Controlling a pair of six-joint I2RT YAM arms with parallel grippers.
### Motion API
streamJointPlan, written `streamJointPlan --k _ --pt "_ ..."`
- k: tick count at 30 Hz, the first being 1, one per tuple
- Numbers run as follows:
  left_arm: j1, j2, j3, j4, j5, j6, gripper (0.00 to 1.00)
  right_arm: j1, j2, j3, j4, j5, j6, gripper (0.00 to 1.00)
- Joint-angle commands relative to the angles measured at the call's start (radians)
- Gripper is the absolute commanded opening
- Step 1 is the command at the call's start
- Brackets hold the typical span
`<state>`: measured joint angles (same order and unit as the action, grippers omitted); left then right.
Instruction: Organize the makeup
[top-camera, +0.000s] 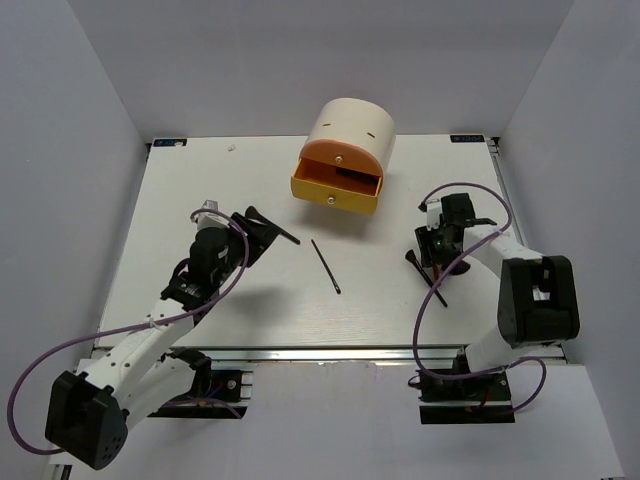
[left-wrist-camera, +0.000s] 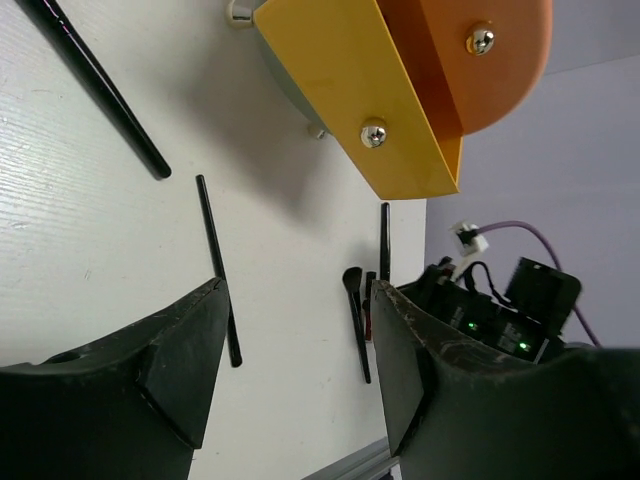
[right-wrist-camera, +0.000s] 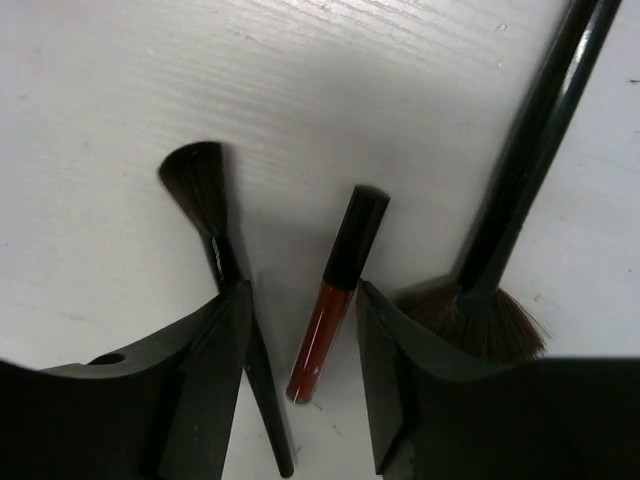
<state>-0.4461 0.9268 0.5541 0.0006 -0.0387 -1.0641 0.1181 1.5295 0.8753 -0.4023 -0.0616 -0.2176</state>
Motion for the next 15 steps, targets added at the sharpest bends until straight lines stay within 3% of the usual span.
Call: streamJointPlan --k 1,11,15 --pt "0.007 -0.051 -0.016 -0.036 -0.018 -0.016 0.68 -0.003 0.061 0.047 0.065 0.019 0.004 0.51" --pt "0.009 -0.059 -0.008 -0.056 -0.036 -0.014 0.69 -0.005 0.106 0.005 0.102 0.057 -0.02 0.35" --pt "0.009 -0.022 0.009 -0.042 -0.026 -0.005 0.69 -0.006 0.1 -0.047 0.134 0.084 -0.04 0.25"
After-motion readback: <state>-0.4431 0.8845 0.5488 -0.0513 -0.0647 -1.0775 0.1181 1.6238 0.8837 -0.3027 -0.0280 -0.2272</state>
